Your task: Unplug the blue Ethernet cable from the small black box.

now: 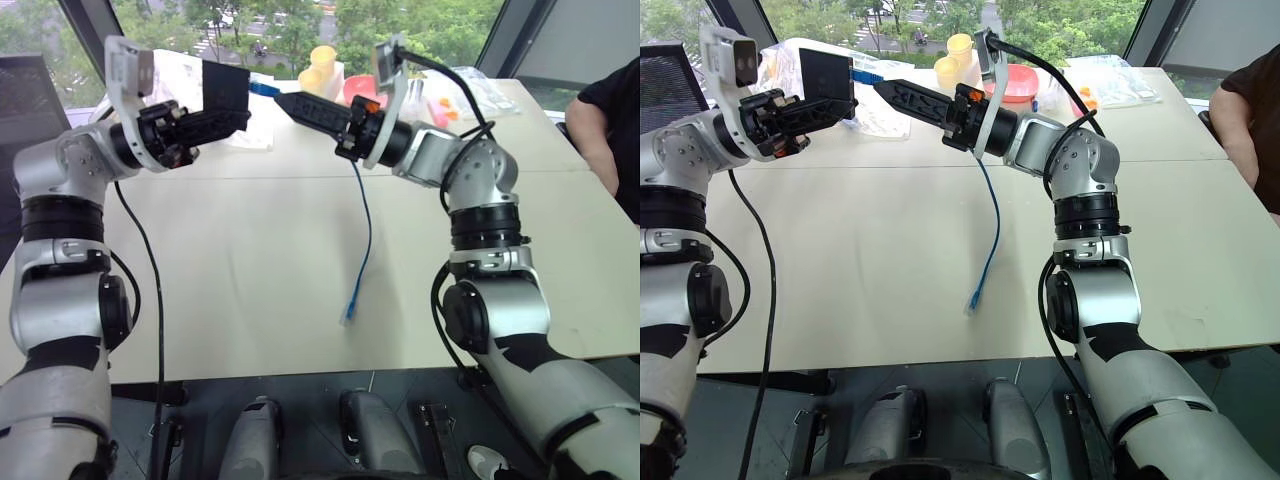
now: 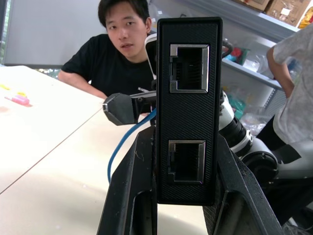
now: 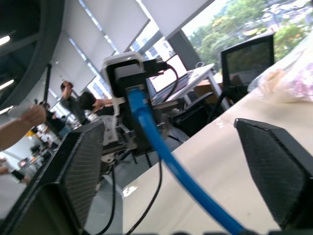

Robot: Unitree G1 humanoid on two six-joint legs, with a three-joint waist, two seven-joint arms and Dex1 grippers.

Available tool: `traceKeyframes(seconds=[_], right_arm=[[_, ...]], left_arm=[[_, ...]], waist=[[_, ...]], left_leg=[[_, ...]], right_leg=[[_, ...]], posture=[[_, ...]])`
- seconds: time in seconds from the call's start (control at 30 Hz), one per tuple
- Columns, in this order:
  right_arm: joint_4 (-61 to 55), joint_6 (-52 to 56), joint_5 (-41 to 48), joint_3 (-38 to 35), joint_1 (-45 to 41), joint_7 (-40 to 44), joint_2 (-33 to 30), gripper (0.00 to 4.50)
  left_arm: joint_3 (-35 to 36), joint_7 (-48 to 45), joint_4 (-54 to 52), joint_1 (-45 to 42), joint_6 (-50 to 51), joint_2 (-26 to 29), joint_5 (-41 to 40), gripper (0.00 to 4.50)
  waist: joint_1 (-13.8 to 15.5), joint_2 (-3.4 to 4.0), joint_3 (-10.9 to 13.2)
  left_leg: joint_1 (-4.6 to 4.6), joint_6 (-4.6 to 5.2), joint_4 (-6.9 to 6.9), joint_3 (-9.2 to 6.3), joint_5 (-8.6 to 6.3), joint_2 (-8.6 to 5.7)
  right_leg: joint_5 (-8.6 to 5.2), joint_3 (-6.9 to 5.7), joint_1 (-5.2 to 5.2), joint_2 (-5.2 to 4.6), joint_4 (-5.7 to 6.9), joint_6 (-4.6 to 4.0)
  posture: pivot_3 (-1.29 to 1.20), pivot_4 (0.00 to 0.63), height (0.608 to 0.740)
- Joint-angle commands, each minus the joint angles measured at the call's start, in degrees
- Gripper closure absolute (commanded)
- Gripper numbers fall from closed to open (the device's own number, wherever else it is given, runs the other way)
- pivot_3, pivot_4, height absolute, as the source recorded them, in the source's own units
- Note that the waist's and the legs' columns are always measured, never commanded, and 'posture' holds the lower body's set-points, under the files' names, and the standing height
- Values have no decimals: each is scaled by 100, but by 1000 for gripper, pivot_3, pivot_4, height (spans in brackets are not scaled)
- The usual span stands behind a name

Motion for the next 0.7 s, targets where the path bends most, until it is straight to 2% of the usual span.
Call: traceKeyframes(seconds=[0.03,0.67,0.7], right_arm=[[54,-241,-22,-90,-382,-73,132,44],[151,-372,-234,82,-480,174,191,44],[143,-376,-231,78,-477,179,195,276]], left_arm=[[86,-46,-234,-37,39,24,-73,3965],[124,7,-335,19,113,-18,-98,3965],[121,6,-332,15,110,-19,-96,3965]], waist=[[-6,0,0],[0,0,0],[0,0,0]], left_leg=[[0,0,0,1,0,0],[-1,0,0,0,0,0],[0,0,0,0,0,0]], right_leg=[[0,0,-1,0,0,0],[0,0,0,0,0,0],[0,0,0,0,0,0]], posture=[[0,150,740],[0,150,740],[0,150,740]])
